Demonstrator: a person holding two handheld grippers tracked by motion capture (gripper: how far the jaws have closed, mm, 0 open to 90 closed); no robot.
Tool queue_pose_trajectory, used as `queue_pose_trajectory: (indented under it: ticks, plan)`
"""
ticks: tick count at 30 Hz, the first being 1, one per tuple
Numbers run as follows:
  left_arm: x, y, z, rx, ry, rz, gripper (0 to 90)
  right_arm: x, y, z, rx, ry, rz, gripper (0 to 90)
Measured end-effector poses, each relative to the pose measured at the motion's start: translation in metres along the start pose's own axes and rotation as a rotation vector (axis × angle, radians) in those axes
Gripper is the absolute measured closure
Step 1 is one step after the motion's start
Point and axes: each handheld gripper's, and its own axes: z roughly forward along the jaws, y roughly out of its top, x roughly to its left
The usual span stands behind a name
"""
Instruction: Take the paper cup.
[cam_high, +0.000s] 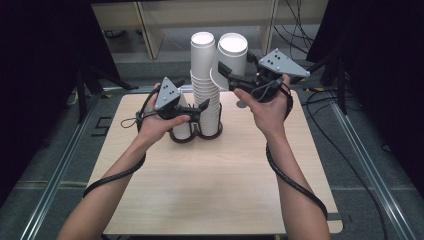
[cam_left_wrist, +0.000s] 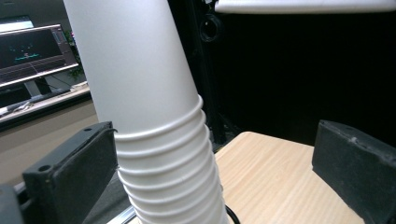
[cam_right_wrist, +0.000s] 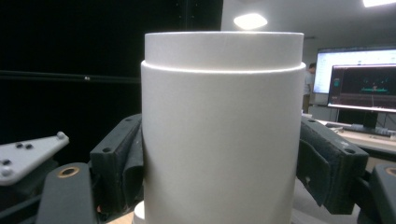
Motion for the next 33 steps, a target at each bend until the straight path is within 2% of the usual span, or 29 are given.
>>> queue_pose_trajectory:
  ticks: [5,6,10,12,13,15,17,19,20,24,31,33]
  plan:
    - [-0.006,-0.004,-0.011,-0.005,-0.011,0.013,0.0,0.003,-0.012,-0.004,0.021,0.005,0.002,23.8]
    - [-0.007,-0.004,-0.013,-0.003,-0.013,0.011,0.0,0.003,-0.015,-0.005,0.017,0.003,-0.009,23.8]
    - [-0.011,-0.008,-0.021,-0.004,-0.025,0.011,0.0,0.004,-0.023,-0.006,0.021,0.01,0.001,23.8]
    - [-0.013,-0.01,-0.024,0.001,-0.026,0.015,0.0,0.006,-0.026,-0.008,0.04,0.013,0.023,23.8]
    - [-0.014,-0.011,-0.026,-0.001,-0.022,0.023,0.0,0.006,-0.028,-0.008,0.036,0.005,0.003,23.8]
    - [-0.016,-0.014,-0.028,0.005,-0.03,0.019,0.0,0.009,-0.031,-0.009,0.039,0.016,0.023,23.8]
    - [-0.018,-0.018,-0.031,0.003,-0.024,0.037,0.0,0.009,-0.033,-0.01,0.041,0.011,0.001,23.8]
    - [-0.022,-0.022,-0.034,0.002,-0.029,0.021,0.0,0.012,-0.036,-0.011,0.045,0.021,0.005,23.7]
    - [-0.023,-0.023,-0.035,0.001,-0.027,0.029,0.0,0.014,-0.037,-0.012,0.06,0.027,0.018,23.7]
    - [-0.03,-0.032,-0.039,0.016,-0.043,0.039,0.0,0.017,-0.044,-0.014,0.069,0.032,0.009,23.7]
    - [-0.04,-0.044,-0.045,0.037,-0.071,0.042,0.0,0.023,-0.059,-0.018,0.091,0.051,0.031,23.7]
    - [-0.043,-0.047,-0.047,0.042,-0.078,0.044,0.0,0.023,-0.062,-0.019,0.097,0.048,0.012,23.7]
